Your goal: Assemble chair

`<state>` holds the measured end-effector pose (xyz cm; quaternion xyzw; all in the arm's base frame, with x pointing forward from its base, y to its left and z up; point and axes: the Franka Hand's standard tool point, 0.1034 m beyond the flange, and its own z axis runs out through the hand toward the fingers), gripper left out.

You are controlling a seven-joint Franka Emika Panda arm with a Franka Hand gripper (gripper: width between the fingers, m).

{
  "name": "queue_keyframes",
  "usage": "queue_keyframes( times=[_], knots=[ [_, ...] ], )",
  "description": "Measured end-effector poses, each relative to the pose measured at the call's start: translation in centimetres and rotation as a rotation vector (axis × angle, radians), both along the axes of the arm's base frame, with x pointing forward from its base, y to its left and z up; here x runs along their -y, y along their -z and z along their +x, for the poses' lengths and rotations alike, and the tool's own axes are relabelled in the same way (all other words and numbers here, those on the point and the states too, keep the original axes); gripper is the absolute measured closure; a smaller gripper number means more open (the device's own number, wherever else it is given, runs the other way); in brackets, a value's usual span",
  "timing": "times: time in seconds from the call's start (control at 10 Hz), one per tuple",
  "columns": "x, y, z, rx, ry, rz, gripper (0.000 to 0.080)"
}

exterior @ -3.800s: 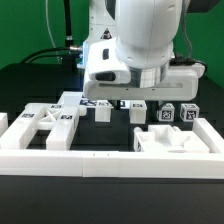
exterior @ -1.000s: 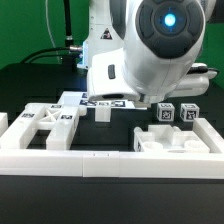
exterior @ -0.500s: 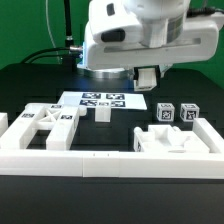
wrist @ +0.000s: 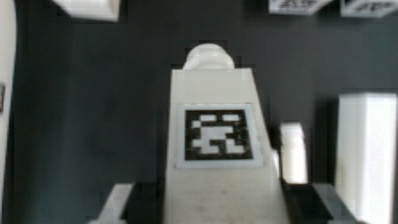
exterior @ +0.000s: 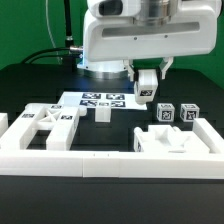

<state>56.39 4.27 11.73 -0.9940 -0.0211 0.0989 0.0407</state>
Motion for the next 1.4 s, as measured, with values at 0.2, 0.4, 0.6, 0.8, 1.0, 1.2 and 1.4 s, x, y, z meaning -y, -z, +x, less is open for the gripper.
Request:
queue_keyframes(
  times=[0.2,0.4,0.6,0.8,1.0,1.2,1.4],
  knots=[
    [0.0,0.2,0.3,0.135,0.003,-0.008,0.0514],
    [0.1,0.4,0.4,0.265,0.011,-0.016,0.0514],
    [-2.0,-0.8,2.8,0.415,0.000,-0.006,0.0514],
    [-2.4,-0.9,3.1,0.418,-0.003,-0.003,0.0514],
    [-2.5,-0.9,3.1,0.418,-0.005,-0.003,0.0514],
    [-3.5,-1.1,4.6,0.450,-0.027,0.005,0.0514],
    [-4.0,-0.4,6.4,0.533,-0.040,0.008,0.0514]
  ],
)
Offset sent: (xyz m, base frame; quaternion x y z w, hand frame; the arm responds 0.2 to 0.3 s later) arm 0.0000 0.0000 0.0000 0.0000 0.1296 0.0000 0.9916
